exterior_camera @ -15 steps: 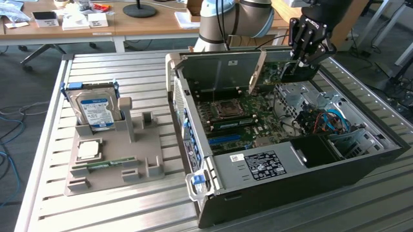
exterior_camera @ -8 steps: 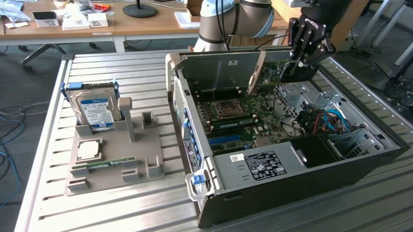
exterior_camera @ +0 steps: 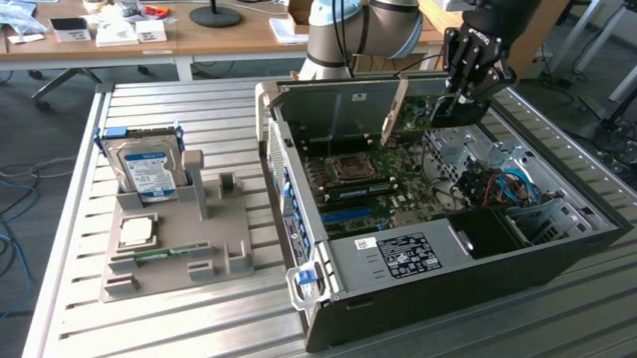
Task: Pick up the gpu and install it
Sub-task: 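Insert the gpu into the slot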
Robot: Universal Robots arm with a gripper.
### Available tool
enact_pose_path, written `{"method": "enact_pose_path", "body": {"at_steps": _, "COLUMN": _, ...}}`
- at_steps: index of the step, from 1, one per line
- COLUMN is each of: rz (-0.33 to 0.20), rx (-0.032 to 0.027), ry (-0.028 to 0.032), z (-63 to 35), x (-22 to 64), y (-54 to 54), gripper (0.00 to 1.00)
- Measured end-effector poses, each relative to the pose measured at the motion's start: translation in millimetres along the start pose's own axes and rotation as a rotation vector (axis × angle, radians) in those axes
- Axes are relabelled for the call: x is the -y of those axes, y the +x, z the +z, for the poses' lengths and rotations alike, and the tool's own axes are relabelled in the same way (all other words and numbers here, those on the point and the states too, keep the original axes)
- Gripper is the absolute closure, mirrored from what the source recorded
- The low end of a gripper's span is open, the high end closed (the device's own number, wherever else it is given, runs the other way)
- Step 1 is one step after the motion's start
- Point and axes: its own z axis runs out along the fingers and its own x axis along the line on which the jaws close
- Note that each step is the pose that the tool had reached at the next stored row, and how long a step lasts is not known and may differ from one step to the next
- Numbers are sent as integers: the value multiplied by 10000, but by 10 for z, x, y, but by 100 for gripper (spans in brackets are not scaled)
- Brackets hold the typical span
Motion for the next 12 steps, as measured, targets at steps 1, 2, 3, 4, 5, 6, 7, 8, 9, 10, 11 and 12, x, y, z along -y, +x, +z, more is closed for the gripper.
{"method": "enact_pose_path", "body": {"at_steps": 1, "rz": 0, "rx": 0, "ry": 0, "z": 1, "x": 0, "y": 0, "gripper": 73}}
{"method": "enact_pose_path", "body": {"at_steps": 2, "rz": 0, "rx": 2, "ry": 0, "z": 5, "x": 0, "y": 0, "gripper": 73}}
{"method": "enact_pose_path", "body": {"at_steps": 3, "rz": 0, "rx": 1, "ry": 0, "z": 9, "x": 0, "y": 0, "gripper": 73}}
{"method": "enact_pose_path", "body": {"at_steps": 4, "rz": -1, "rx": -1, "ry": -1, "z": 12, "x": 0, "y": 0, "gripper": 73}}
{"method": "enact_pose_path", "body": {"at_steps": 5, "rz": 0, "rx": -2, "ry": -1, "z": 14, "x": 0, "y": 0, "gripper": 73}}
{"method": "enact_pose_path", "body": {"at_steps": 6, "rz": 0, "rx": -2, "ry": 0, "z": 14, "x": 0, "y": 1, "gripper": 73}}
{"method": "enact_pose_path", "body": {"at_steps": 7, "rz": 0, "rx": -2, "ry": 0, "z": 14, "x": 0, "y": 1, "gripper": 73}}
{"method": "enact_pose_path", "body": {"at_steps": 8, "rz": 0, "rx": -2, "ry": 0, "z": 14, "x": 0, "y": 1, "gripper": 73}}
{"method": "enact_pose_path", "body": {"at_steps": 9, "rz": 0, "rx": -1, "ry": 0, "z": 14, "x": 0, "y": 1, "gripper": 73}}
{"method": "enact_pose_path", "body": {"at_steps": 10, "rz": 0, "rx": 0, "ry": 0, "z": 15, "x": 0, "y": 1, "gripper": 73}}
{"method": "enact_pose_path", "body": {"at_steps": 11, "rz": 0, "rx": 0, "ry": 0, "z": 15, "x": 0, "y": 1, "gripper": 73}}
{"method": "enact_pose_path", "body": {"at_steps": 12, "rz": 0, "rx": 0, "ry": 0, "z": 15, "x": 0, "y": 0, "gripper": 73}}
